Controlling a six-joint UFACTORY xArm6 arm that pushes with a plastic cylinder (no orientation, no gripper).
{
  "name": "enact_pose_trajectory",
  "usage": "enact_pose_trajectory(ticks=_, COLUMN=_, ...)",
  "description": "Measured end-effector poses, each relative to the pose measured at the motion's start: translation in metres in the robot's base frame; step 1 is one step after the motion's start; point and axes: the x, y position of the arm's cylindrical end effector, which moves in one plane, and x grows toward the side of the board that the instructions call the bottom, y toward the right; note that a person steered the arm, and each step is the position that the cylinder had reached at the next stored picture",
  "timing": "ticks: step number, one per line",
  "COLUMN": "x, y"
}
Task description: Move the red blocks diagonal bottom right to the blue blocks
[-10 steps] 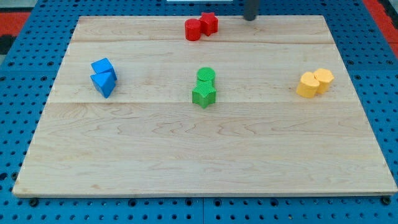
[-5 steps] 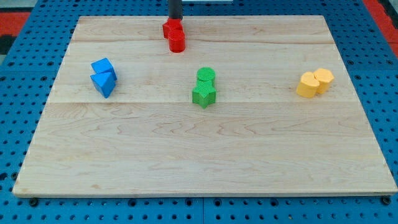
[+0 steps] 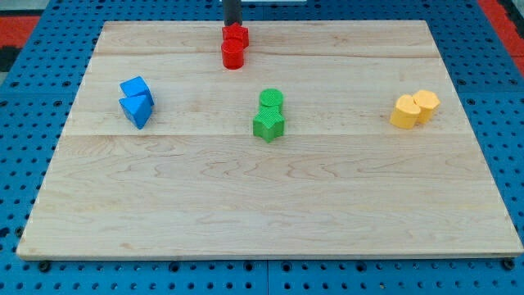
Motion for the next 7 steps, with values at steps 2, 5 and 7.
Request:
enact_pose_trajectory(ticks=2, x=0.077, y=-0.008)
enact_pose_trajectory(ticks=5, x=0.204, y=-0.021)
enact_pose_trajectory(ticks=7, x=0.260, y=-0.024)
